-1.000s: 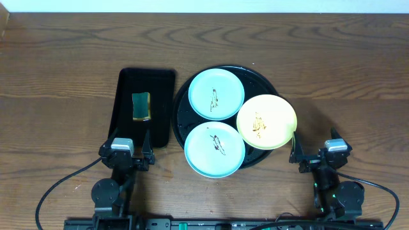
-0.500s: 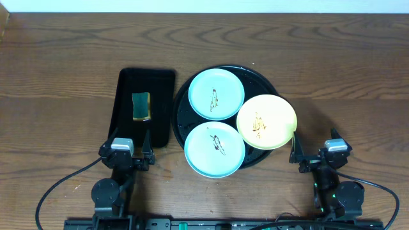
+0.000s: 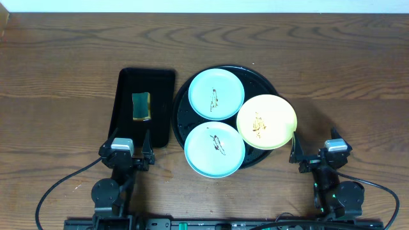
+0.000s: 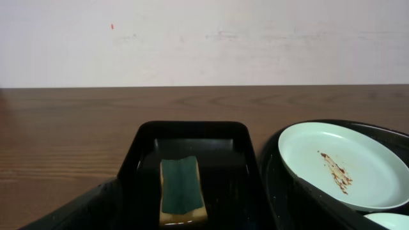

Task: Clean dirty plates on tray and stack at the side
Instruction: 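Raise both arms from rest toward the sponge and the yellow plate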

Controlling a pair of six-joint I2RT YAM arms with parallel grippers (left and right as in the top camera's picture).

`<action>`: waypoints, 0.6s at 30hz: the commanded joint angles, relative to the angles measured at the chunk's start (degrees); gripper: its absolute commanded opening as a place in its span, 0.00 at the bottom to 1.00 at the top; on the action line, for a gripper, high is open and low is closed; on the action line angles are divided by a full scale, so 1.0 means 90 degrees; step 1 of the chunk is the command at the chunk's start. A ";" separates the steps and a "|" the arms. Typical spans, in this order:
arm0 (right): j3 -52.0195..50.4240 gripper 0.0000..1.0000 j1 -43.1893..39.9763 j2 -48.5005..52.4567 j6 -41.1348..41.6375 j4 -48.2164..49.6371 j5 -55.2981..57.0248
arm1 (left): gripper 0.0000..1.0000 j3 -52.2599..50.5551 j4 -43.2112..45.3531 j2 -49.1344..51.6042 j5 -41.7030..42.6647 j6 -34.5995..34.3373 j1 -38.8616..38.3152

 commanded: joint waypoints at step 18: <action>-0.0007 0.99 0.0032 -0.0002 -0.0027 0.0063 0.0046 | 0.82 -0.0063 -0.0185 0.0002 0.0073 0.0058 0.0022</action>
